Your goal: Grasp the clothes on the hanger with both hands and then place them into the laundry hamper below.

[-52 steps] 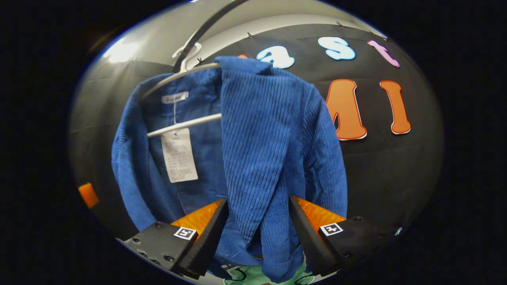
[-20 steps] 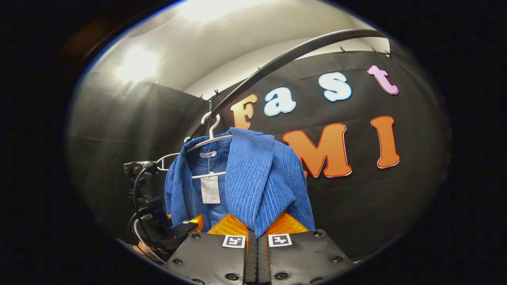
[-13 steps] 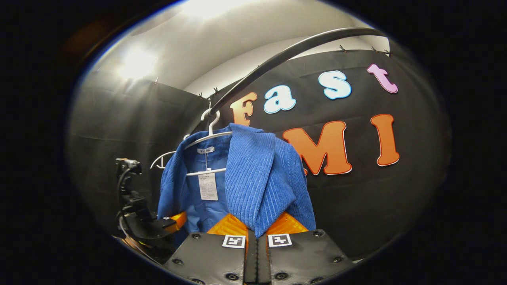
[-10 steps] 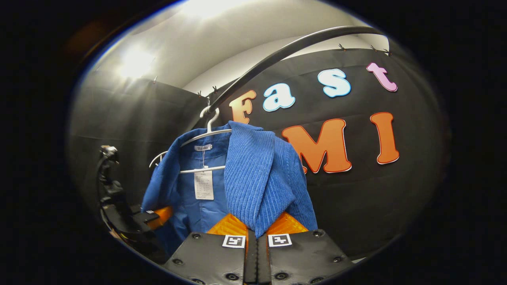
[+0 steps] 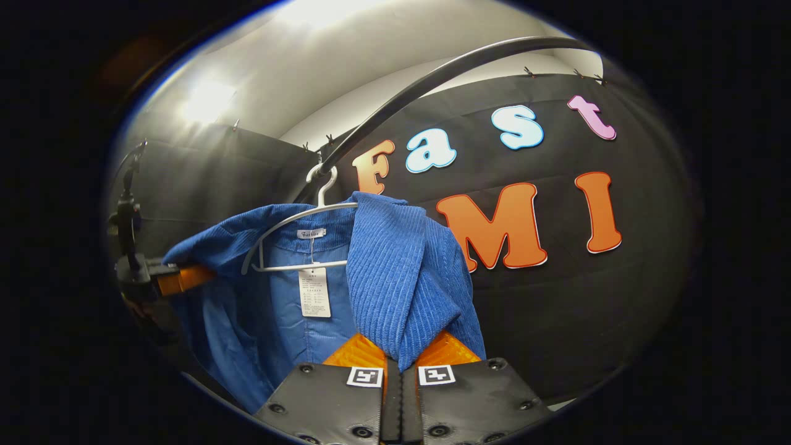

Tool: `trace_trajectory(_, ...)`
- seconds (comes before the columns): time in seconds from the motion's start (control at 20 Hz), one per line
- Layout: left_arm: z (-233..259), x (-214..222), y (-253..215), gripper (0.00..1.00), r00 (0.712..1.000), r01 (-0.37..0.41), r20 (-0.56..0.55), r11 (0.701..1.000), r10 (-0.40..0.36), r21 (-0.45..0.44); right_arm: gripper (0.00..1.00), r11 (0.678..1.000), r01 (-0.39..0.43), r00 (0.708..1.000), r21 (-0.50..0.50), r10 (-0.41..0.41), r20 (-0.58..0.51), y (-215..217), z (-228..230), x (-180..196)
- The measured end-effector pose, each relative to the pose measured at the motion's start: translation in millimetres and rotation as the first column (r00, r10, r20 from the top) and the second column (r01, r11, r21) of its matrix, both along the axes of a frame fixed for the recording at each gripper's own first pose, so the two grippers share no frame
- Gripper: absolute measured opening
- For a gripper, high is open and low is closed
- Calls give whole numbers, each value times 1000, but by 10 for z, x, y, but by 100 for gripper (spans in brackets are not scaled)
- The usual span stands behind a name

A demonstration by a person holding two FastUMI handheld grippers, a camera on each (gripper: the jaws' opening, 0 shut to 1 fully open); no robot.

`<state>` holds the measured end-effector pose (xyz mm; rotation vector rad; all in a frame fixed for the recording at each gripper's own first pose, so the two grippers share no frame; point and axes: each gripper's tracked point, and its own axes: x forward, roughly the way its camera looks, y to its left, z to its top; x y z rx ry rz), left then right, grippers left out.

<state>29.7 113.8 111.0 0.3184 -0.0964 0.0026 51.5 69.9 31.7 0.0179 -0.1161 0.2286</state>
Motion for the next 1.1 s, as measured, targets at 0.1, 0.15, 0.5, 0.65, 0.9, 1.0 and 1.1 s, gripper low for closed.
trace_trajectory(0.1, 281, 71, 73, 8, 999, -9, 44, 1000, 8, 20, 7, 1000, 2, 1000, 5, -2, 0, 7, 13, 8)
trace_trajectory(0.15, 405, 120, 99, 8, 998, -9, 57, 1000, 8, 20, 7, 1000, 2, 1000, 9, -2, 1, 21, 8, 12)
trace_trajectory(0.5, 924, 627, 644, 8, 987, -89, 132, 996, 86, 10, 8, 999, 28, 999, 38, -29, 27, 11, 89, 7)
trace_trajectory(0.65, 922, 891, 847, 8, 990, -84, 114, 996, 84, -5, 8, 998, 44, 999, 36, -45, 31, -65, 127, 90)
trace_trajectory(0.9, 487, 1283, 1094, 8, 993, -99, 55, 994, 101, -35, 7, 997, 67, 997, 28, -68, 27, -82, 107, 86)
trace_trajectory(1.0, 178, 1438, 1175, 8, 993, -120, 13, 991, 121, -52, 7, 997, 74, 997, 19, -75, 30, -89, 118, 103)
trace_trajectory(1.1, -154, 1563, 1242, 8, 989, -142, -42, 986, 138, -88, 8, 997, 77, 997, 5, -77, 28, -85, 115, 120)
